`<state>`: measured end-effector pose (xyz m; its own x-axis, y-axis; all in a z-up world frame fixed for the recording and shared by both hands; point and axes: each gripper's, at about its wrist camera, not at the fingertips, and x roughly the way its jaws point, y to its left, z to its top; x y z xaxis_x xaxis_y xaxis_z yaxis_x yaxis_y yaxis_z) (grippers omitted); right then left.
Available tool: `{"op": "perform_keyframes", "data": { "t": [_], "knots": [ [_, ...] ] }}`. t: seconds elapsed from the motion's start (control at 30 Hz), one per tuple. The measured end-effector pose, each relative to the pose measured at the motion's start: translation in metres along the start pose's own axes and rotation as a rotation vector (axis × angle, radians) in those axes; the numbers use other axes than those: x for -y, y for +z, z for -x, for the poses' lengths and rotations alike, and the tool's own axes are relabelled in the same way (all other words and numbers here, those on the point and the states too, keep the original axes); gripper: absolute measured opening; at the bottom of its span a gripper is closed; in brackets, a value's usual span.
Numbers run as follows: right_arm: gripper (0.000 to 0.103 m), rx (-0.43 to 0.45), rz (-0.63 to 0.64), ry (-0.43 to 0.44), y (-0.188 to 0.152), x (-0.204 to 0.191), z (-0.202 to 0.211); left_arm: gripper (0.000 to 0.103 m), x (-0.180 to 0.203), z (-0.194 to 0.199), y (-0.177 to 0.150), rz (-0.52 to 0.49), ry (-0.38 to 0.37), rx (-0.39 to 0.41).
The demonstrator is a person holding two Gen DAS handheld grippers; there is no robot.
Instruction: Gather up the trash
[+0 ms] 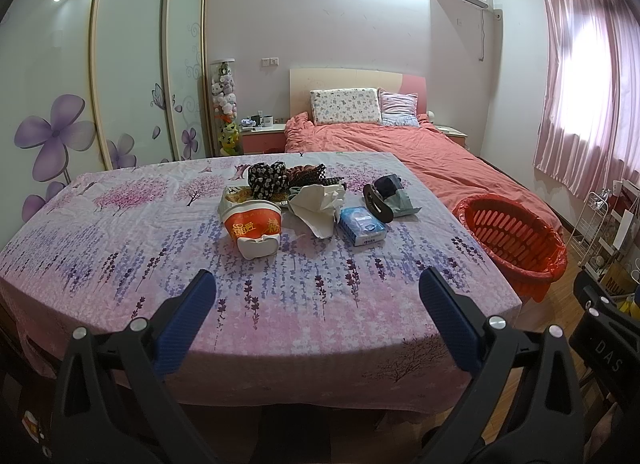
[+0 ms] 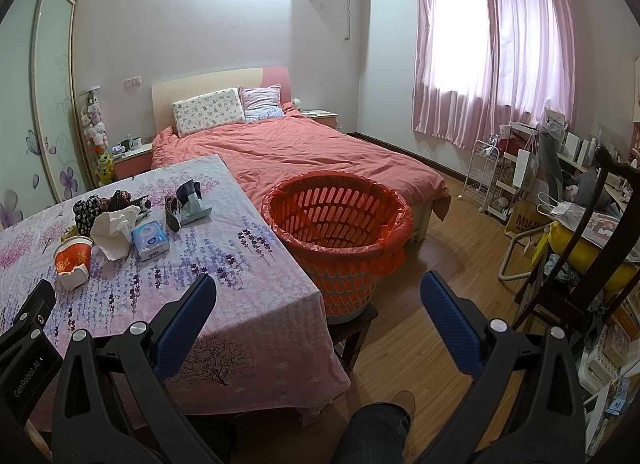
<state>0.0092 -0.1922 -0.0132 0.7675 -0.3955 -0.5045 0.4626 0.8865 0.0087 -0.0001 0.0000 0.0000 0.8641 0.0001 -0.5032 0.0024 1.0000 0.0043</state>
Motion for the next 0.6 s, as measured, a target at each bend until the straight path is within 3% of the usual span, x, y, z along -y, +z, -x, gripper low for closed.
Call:
{"op": "perform_keyframes", "data": {
  "t": [0.6],
  "knots": [
    [0.101, -0.002, 0.000, 0.000, -0.0008, -0.0008, -0.0013, 0.099, 0.0000, -0.0001, 0.0000, 0.001, 0.000, -0.001]
  ]
}}
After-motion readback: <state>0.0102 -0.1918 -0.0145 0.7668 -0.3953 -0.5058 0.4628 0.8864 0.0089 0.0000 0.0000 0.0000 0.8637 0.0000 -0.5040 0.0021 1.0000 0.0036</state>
